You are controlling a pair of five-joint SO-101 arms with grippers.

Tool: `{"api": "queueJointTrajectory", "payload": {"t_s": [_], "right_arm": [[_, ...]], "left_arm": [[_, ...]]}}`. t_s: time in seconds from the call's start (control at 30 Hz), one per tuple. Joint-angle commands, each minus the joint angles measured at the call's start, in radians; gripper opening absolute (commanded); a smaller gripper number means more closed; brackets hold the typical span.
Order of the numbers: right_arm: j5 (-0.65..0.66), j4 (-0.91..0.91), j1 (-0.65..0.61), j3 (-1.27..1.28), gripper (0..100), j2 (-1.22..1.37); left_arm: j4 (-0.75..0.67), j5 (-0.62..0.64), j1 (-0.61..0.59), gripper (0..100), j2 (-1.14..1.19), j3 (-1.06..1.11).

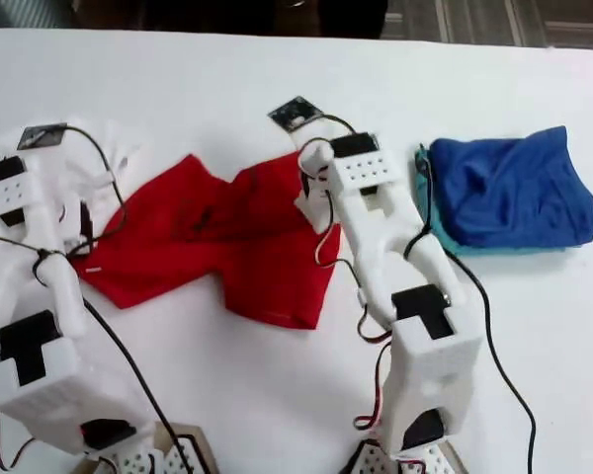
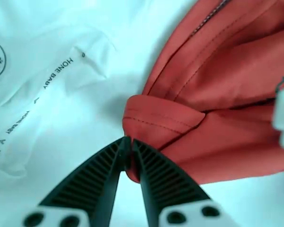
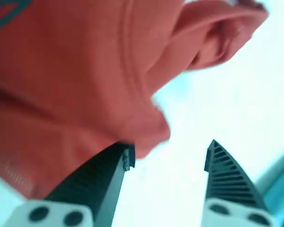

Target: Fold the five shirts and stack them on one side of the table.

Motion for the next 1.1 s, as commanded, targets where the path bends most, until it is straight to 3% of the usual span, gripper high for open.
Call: {"api": "queueJointTrajectory", "payload": {"t_s": [0.0, 0.13, 0.37, 0.67, 0.93, 1.07], "right_arm": [[0.0, 0.087, 0.008, -0.012, 24.0, -0.12], [0.0, 0.084, -0.041, 0.215, 21.4, -0.315], [-0.097, -0.228, -0.119, 0.658, 10.9, -0.53], [-0.118, -0.308, -0.153, 0.7, 9.7, -0.357], [-0.114, -0.288, -0.311, 0.701, 9.7, -0.332], [-0.114, -0.275, -0.308, 0.701, 9.8, -0.334]], "left_arm": [[-0.009, 0.0, -0.012, 3, -0.044, -0.01], [-0.009, 0.0, -0.012, 3, -0.044, -0.01], [-0.009, 0.0, -0.012, 3, -0.044, -0.01], [-0.009, 0.0, -0.012, 3, -0.044, -0.01], [-0.011, 0.0, -0.012, 3, -0.044, -0.01], [-0.011, 0.0, -0.012, 3, -0.044, -0.01]]}}
